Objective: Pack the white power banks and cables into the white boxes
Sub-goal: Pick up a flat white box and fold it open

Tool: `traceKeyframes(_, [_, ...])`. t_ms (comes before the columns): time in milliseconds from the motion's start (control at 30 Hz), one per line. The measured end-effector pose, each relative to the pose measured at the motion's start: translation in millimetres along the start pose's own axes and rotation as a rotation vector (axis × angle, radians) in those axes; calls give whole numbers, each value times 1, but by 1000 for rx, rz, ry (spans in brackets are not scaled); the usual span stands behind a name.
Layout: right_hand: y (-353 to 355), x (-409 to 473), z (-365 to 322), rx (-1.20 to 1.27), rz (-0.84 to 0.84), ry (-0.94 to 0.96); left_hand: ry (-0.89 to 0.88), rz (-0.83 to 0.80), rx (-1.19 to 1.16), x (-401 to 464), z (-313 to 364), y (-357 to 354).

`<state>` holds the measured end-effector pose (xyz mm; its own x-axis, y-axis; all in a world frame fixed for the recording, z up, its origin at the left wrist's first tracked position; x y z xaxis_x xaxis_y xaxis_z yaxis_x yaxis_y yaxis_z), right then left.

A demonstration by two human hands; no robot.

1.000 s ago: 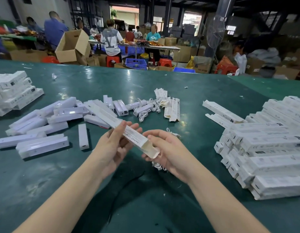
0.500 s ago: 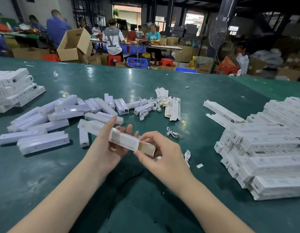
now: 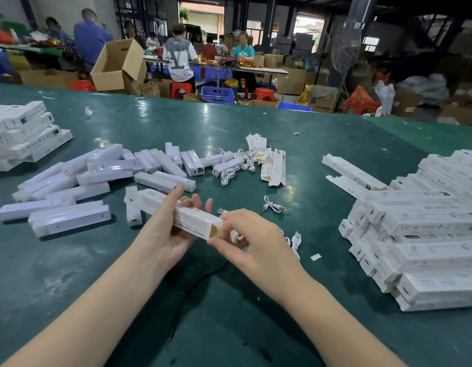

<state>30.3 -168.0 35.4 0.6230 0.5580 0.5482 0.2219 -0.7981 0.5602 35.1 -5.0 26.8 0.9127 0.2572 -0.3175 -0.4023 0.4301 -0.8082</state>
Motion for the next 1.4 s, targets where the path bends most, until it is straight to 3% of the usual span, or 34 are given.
traceKeyframes(167, [1, 0, -4, -23, 29, -35, -4, -23, 18, -1, -1, -1])
traceKeyframes(467, [-9, -3, -15, 25, -210, -96, 34, -47, 44, -9, -7, -7])
traceKeyframes(667, [-5, -7, -23, 374, -210, -127, 115, -52, 79, -19, -10, -10])
traceKeyframes(800, [-5, -9, -26, 683, -241, -225, 73, -26, 210, -22, -8, -9])
traceKeyframes(900, [-7, -10, -26, 764, -227, -268, 66, -4, 206, -22, -9, -8])
traceKeyframes(967, [-8, -10, -26, 703, -181, -250, 79, -9, 147, -21, -8, -8])
traceKeyframes(1133, [-8, -9, -22, 200, -114, -22, 54, 17, -1, -19, -6, -8])
traceKeyframes(1400, [-7, -7, -15, 108, -117, -109, -23, 39, -8, -17, -8, -10])
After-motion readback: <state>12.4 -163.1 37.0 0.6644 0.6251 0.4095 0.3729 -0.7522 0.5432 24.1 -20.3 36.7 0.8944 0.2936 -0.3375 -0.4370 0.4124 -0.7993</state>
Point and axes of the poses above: each hand's wrist, its own x-axis towards the middle knuckle, its own y-axis out of the back of the hand, z = x × y, the point moved 2 cm from there along x, towards the middle knuckle, and after that the axes turned 4 degrees about x, right-handed, at the moved point
